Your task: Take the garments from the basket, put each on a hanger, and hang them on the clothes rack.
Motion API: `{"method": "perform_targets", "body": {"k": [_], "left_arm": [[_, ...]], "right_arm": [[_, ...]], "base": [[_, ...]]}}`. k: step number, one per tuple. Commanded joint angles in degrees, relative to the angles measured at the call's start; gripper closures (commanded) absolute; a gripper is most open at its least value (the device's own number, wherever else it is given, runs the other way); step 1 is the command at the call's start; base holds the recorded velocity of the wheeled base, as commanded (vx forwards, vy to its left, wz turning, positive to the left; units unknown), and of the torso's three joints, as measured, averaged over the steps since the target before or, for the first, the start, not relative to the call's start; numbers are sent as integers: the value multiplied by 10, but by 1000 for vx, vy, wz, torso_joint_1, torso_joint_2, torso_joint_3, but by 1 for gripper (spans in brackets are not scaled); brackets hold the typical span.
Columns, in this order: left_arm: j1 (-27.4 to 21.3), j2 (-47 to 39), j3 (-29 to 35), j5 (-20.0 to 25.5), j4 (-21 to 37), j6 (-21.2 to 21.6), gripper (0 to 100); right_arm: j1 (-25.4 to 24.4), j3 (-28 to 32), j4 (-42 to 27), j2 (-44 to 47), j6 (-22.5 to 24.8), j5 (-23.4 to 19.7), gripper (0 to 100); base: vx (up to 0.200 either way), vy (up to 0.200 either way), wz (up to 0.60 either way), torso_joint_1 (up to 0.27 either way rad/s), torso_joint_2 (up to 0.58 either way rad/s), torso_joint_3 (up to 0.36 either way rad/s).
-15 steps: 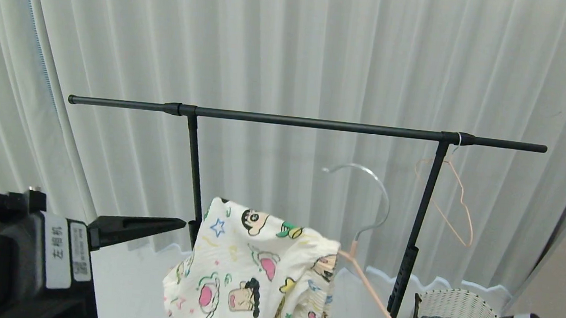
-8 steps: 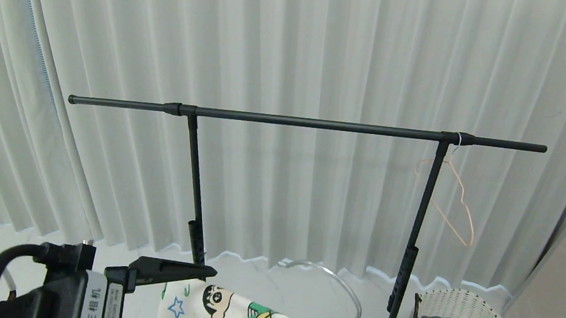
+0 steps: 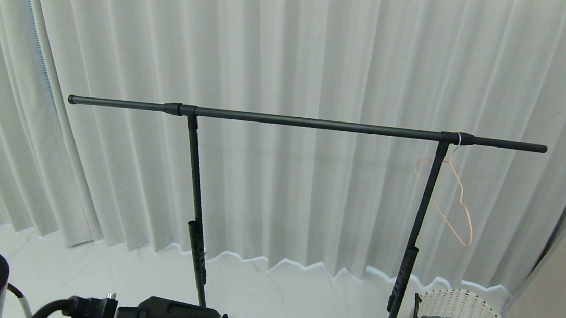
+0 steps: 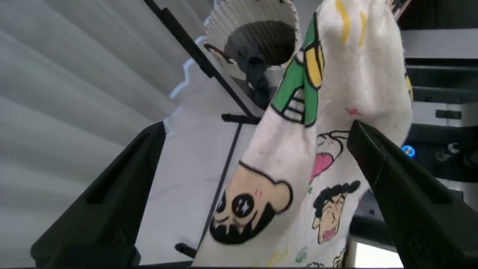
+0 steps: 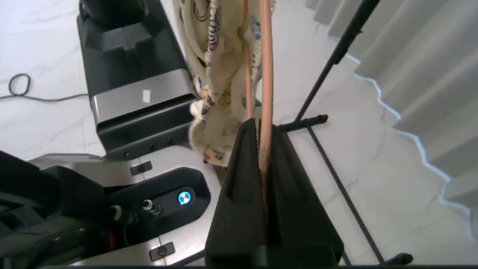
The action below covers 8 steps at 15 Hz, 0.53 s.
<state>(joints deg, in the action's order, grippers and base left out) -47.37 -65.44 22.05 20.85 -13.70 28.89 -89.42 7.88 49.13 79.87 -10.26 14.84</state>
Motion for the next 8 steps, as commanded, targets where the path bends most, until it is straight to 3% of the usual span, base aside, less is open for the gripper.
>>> {"method": "perform_targets", "body": {"k": [1,4,5,8], "left_arm": [[-22,-7,-14,0,0,1,0],[-27,-13,-18,0,0,1,0],[-27,-14,-18,-1,0,1,100],[-27,-14,-19,-1,0,1,100]], "right_arm": [[-5,4,0,13,2,0,100],[-6,4,0,13,11,-1,100],[-6,4,0,13,13,-1,100],[-5,3,0,11,18,1,100]], "base": [[0,0,0,0,0,0],[0,0,0,0,0,0],[0,0,0,0,0,0],[0,0,0,0,0,0]]}}
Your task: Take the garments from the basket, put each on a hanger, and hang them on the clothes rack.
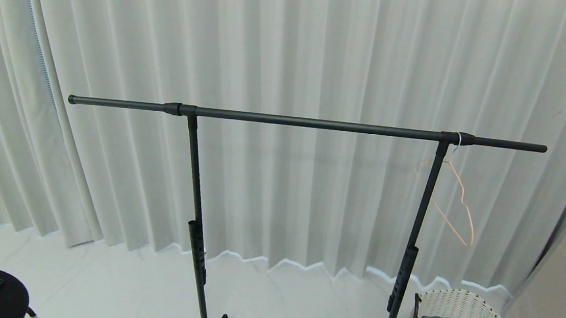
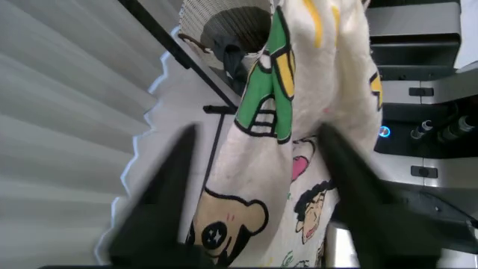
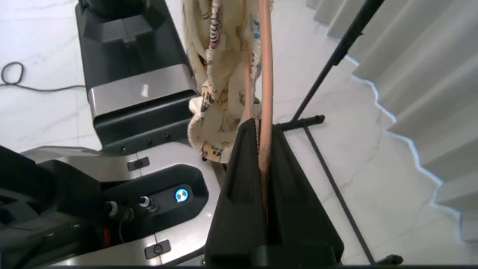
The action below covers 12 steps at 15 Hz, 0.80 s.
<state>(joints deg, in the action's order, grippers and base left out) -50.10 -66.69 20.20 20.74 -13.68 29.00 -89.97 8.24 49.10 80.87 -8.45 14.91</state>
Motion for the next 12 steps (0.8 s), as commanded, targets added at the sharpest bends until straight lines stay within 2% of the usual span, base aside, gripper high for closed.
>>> {"method": "perform_targets", "body": {"k": [1,7,8,9,12], "left_arm": [[0,-3,-3,0,0,0,100],[1,-1,-9,-3,0,-1,100],[3,0,-10,-4,0,0,100],[4,2,-12,-9,0,0,100],[4,8,-15,-54,0,0,100]], "right_arm": [[1,0,0,0,3,0,100],[3,-1,1,-1,12,6,100],[5,-1,1,-1,13,7,0],[7,-1,1,-1,14,11,0],[29,-2,1,-4,14,62,0]], "base": [[0,0,0,0,0,0],[0,0,0,0,0,0],[0,0,0,0,0,0],[0,0,0,0,0,0],[0,0,0,0,0,0]]}}
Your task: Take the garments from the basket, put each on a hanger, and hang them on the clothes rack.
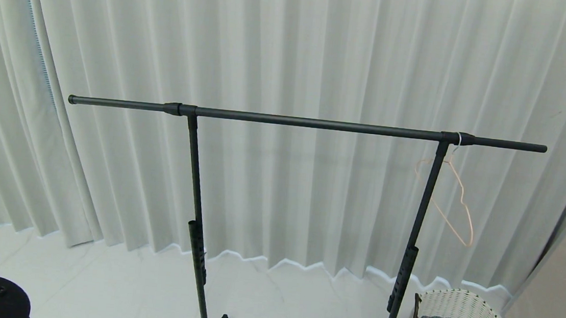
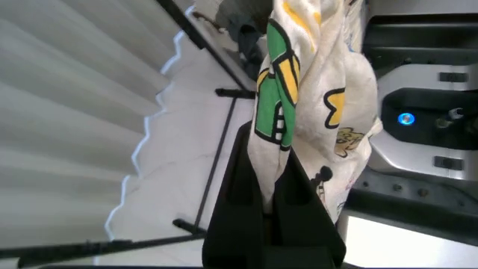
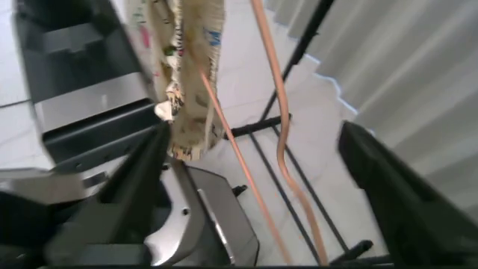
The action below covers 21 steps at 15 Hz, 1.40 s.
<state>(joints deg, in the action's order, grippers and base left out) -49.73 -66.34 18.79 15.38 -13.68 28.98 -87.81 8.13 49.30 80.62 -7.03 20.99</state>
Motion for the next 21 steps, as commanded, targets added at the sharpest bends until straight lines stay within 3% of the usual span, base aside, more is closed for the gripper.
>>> {"method": "perform_targets", "body": {"k": [1,4,5,8,13,16,21], "left_arm": [[0,4,-1,-9,0,0,100],[5,6,-3,-41,0,-1,100],[38,15,-10,-63,0,-2,100],[120,19,-4,-68,-1,-13,100],[183,19,79,-69,-1,-111,100],[183,29,113,-66,-1,-130,100],[172,69,135,-63,-1,-130,100]], "right_arm": [[16,-1,-1,-6,0,7,0],[52,-5,-2,-20,6,8,0],[87,-4,-2,-22,11,8,0],[141,2,-2,-19,8,-1,0],[205,41,-2,4,-3,-33,0],[221,119,-12,71,-46,-57,0],[265,277,-55,198,-91,-57,0]], "base": [[0,0,0,0,0,0],[0,0,0,0,0,0],[0,0,0,0,0,0],[0,0,0,0,0,0],[0,0,0,0,0,0],[0,0,0,0,0,0],[0,0,0,0,0,0]]}}
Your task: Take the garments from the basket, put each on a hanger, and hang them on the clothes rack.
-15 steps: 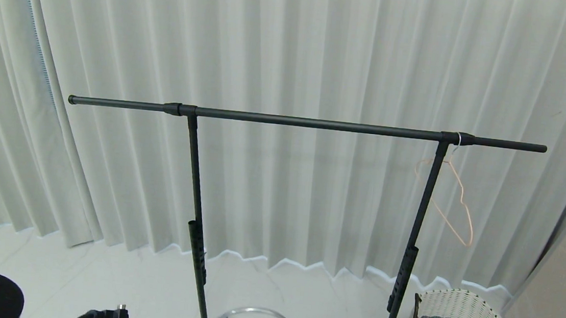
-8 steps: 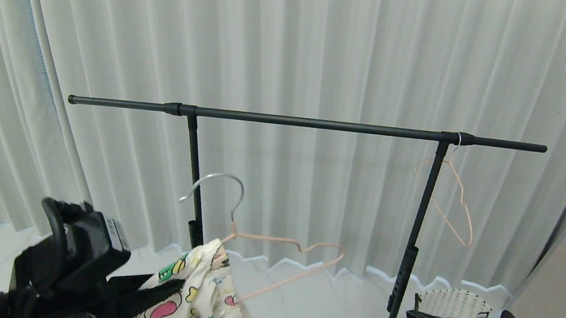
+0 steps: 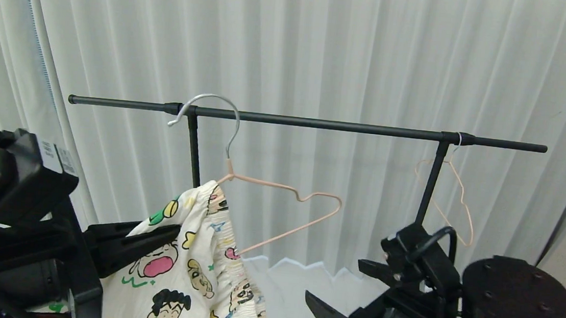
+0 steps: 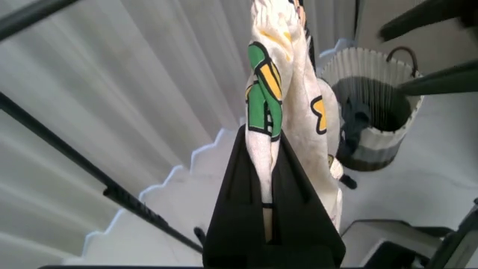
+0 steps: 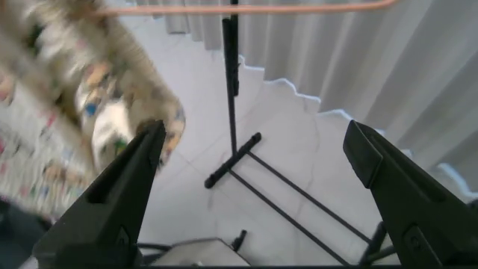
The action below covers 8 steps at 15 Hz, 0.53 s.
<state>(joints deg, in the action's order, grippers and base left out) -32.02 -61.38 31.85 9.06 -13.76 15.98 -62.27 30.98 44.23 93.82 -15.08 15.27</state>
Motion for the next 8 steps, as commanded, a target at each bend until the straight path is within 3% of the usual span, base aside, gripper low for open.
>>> {"method": "perform_targets", "body": {"k": [1,4,8], "left_arm": [[-8,28,4,0,0,0,100],[-28,50,5,0,0,0,100],[-40,59,5,0,0,1,100]], "right_arm": [[9,70,-4,87,-16,-1,0],[3,112,-5,126,-27,0,0],[-28,117,-1,138,-30,-2,0]], "base": [[0,0,0,0,0,0],[0,0,0,0,0,0],[0,0,0,0,0,0]]}}
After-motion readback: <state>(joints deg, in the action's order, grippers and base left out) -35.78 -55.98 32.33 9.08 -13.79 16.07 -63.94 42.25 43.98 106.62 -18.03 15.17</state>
